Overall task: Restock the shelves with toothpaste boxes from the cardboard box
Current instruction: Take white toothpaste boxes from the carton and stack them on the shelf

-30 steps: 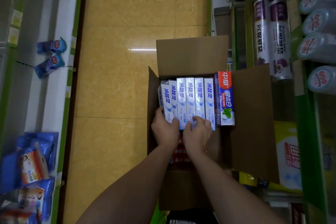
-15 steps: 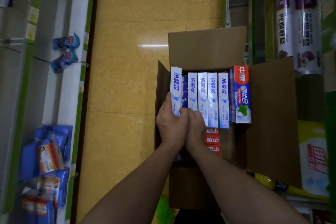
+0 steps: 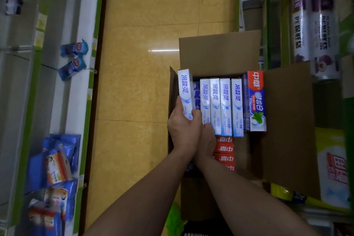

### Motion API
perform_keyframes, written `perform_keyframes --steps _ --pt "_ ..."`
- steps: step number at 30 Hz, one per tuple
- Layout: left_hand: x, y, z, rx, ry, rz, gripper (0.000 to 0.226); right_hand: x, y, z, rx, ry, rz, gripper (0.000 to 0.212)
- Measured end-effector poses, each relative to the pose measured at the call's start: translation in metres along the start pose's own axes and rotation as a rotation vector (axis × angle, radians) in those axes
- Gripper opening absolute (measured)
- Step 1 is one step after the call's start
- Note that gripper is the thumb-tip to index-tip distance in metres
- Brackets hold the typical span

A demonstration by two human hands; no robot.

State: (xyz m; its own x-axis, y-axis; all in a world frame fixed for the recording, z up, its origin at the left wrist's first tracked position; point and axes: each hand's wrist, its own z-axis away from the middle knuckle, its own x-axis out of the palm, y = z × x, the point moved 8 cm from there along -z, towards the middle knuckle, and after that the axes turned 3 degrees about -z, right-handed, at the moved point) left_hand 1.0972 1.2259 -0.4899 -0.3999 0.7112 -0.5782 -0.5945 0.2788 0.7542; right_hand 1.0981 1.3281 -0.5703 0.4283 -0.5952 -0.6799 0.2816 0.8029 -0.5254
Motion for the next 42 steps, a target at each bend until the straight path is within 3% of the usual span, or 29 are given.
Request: perform_keyframes --steps 8,13,21,33,42 --pt "-0.007 0.031 0.022 0.042 -0.078 -0.016 0.037 -0.021 0.022 0.032 0.040 0.043 -0.120 0.026" --pt "-0.023 0.058 0.034 0.046 -0.127 -0.018 0.054 -0.083 0.007 0.060 0.058 0.220 -0.255 0.040" --pt "-0.073 0.110 0.051 0.153 -0.250 -0.003 0.046 -0.160 -0.031 0.105 0.106 0.550 -0.264 0.033" --pt "-0.184 0.216 0.110 0.534 -0.402 0.172 0.048 -0.278 -0.116 0.253 0.038 1.112 -0.325 0.029" --pt "-0.224 0.279 0.218 0.810 -0.593 0.235 0.047 -0.337 -0.114 0.401 0.018 1.457 -0.332 0.026"
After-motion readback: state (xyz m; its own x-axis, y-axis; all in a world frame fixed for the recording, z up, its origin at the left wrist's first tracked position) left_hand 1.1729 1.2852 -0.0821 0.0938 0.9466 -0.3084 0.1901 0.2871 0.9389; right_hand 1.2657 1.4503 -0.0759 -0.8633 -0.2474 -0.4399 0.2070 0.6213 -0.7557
